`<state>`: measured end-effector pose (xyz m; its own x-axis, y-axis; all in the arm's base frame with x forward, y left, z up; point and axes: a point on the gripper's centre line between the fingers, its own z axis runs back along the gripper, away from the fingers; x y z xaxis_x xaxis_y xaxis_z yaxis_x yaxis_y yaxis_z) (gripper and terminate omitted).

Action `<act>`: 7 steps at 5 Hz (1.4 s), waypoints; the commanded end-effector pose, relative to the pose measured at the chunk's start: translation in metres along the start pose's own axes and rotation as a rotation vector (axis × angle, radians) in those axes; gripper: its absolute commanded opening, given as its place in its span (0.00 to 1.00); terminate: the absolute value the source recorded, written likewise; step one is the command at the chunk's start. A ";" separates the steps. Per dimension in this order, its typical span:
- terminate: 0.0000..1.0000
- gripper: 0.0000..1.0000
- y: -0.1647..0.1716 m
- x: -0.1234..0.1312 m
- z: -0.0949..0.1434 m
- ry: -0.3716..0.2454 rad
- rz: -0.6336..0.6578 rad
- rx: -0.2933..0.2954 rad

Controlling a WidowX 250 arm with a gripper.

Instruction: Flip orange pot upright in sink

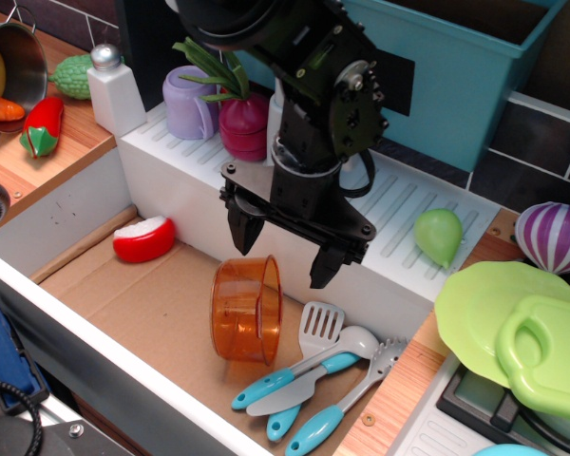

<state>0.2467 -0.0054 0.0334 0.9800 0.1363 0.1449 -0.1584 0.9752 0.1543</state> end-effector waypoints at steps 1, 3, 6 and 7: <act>0.00 1.00 0.000 0.000 0.000 0.000 0.000 0.000; 0.00 1.00 -0.003 0.002 -0.006 0.024 -0.044 0.084; 0.00 1.00 0.005 0.004 -0.030 -0.020 -0.067 0.166; 0.00 1.00 0.008 0.002 -0.039 -0.041 -0.073 0.170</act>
<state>0.2465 0.0133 -0.0115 0.9869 0.0449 0.1549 -0.0961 0.9351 0.3412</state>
